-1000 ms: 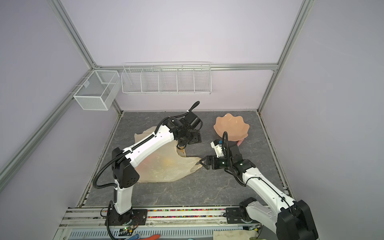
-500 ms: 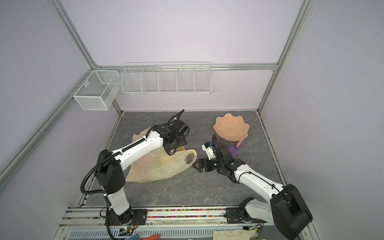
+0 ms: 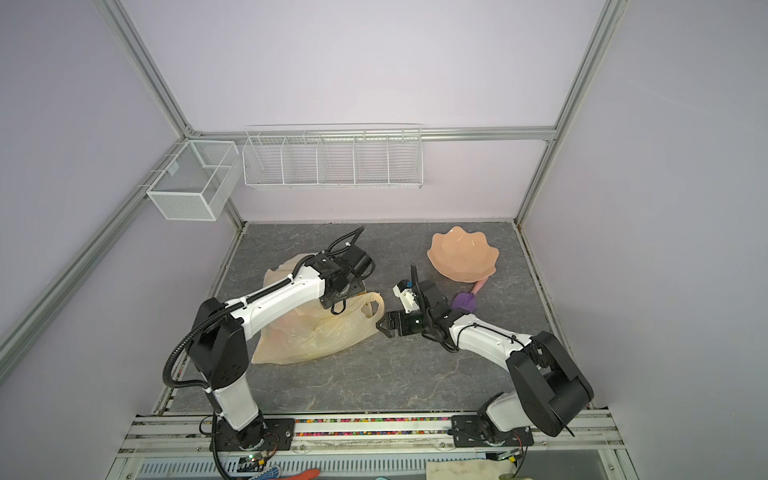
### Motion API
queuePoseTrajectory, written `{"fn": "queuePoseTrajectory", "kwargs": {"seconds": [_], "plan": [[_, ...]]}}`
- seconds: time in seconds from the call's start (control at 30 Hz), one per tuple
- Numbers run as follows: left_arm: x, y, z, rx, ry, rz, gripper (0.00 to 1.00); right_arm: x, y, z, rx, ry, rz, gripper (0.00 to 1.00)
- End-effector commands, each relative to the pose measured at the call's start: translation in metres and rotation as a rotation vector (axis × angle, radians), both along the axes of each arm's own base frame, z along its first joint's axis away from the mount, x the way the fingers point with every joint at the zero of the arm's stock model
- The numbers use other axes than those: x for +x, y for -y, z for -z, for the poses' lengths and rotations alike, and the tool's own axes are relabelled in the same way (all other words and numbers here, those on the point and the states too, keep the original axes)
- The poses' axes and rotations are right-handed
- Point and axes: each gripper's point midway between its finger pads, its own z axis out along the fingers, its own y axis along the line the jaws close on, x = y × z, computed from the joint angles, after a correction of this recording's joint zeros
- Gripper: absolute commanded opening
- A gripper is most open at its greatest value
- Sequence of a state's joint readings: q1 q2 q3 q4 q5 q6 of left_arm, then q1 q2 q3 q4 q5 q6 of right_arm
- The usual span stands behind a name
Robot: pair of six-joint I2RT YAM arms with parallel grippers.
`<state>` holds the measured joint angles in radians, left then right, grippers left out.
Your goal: Place the fruits into the plastic bag
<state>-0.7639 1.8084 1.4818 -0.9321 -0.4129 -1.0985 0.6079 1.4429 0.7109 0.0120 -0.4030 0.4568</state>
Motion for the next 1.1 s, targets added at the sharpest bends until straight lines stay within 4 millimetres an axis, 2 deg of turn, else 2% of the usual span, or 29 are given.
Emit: {"fn": "queuePoseTrajectory", "kwargs": {"seconds": [0.0,0.3,0.53,0.83,1.07], "plan": [[0.010,-0.012,-0.005,0.008,0.060,-0.043,0.84,0.008,-0.010,-0.008,0.014,0.027,-0.005,0.95],[0.033,-0.008,0.006,-0.077,0.110,0.008,0.82,0.015,-0.015,0.002,-0.022,0.010,0.007,0.96],[0.046,0.010,0.008,-0.159,0.135,0.062,0.74,0.026,-0.020,0.016,-0.054,-0.003,0.010,0.97],[0.050,0.005,0.017,-0.153,0.102,0.070,0.50,0.056,-0.020,0.021,-0.104,0.009,0.056,0.98],[0.051,0.000,0.026,-0.137,0.071,0.068,0.36,0.069,-0.016,0.028,-0.140,-0.013,0.067,0.99]]}}
